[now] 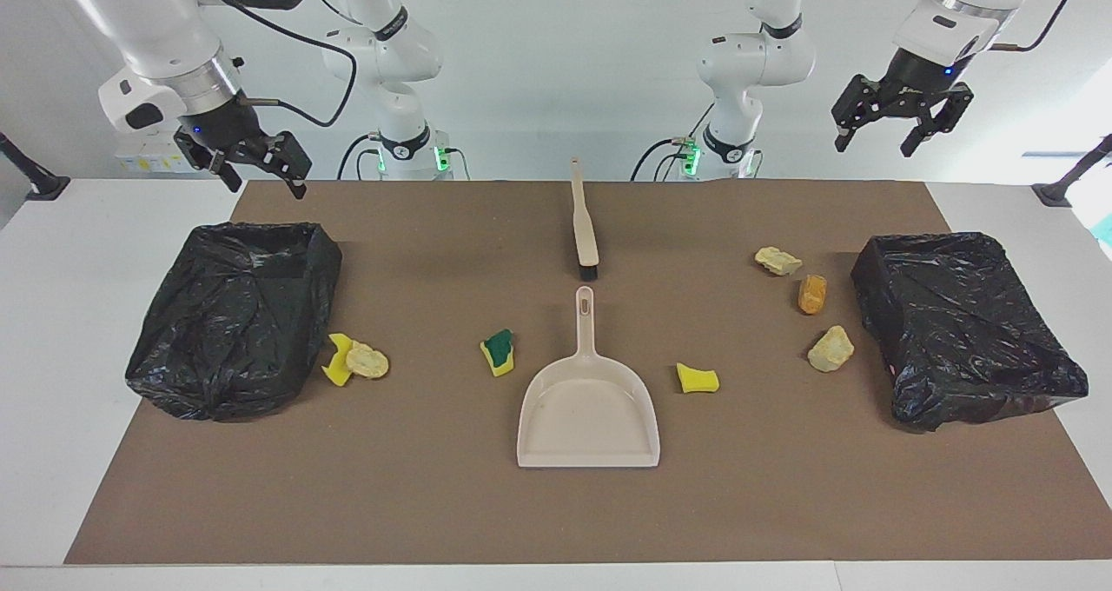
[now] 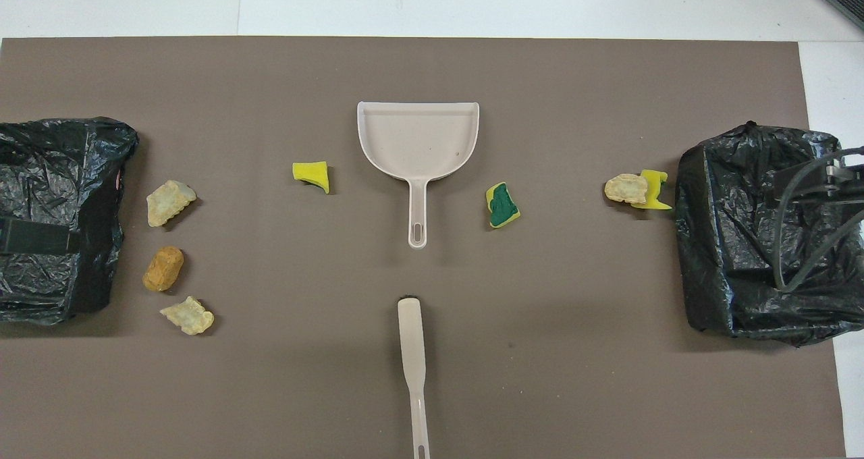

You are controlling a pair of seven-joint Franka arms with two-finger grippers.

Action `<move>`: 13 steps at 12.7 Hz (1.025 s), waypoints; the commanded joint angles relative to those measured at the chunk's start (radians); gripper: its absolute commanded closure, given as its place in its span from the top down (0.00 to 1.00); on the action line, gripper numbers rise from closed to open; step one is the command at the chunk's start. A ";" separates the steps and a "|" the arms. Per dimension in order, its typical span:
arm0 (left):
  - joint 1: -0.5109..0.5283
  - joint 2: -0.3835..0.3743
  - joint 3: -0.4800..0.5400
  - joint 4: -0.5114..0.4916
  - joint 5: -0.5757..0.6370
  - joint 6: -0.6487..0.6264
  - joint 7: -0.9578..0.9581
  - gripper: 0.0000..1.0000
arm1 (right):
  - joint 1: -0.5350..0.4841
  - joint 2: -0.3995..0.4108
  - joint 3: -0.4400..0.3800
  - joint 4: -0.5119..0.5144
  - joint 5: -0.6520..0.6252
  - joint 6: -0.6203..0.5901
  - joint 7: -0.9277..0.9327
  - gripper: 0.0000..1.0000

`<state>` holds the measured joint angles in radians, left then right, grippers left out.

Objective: Sweep and dump trash in bin
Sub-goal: 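Reach the right gripper to the dustpan handle while the left gripper approaches the brush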

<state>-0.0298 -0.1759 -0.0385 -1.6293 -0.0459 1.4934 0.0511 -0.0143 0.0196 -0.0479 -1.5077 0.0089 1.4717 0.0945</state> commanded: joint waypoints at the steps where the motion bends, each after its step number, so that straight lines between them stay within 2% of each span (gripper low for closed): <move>1: 0.011 -0.022 -0.004 -0.021 -0.008 -0.016 0.009 1.00 | -0.003 -0.027 0.005 -0.037 0.003 0.066 0.005 1.00; 5: -0.002 -0.024 -0.007 -0.047 -0.014 -0.022 0.007 1.00 | 0.000 -0.046 0.006 -0.075 0.013 0.070 0.024 1.00; 9: -0.158 -0.062 -0.011 -0.145 -0.020 -0.022 -0.020 1.00 | 0.114 -0.040 0.016 -0.134 0.014 0.195 0.151 1.00; 11: -0.267 -0.089 -0.011 -0.216 -0.022 -0.004 -0.153 1.00 | 0.161 -0.029 0.016 -0.146 0.014 0.209 0.218 1.00; 13: -0.356 -0.093 -0.011 -0.270 -0.073 0.027 -0.273 1.00 | 0.236 0.000 0.014 -0.167 0.016 0.254 0.354 1.00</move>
<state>-0.3193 -0.2229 -0.0670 -1.8097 -0.0839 1.4787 -0.1425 0.1778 0.0117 -0.0312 -1.6376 0.0145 1.6714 0.3561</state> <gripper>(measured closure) 0.000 0.000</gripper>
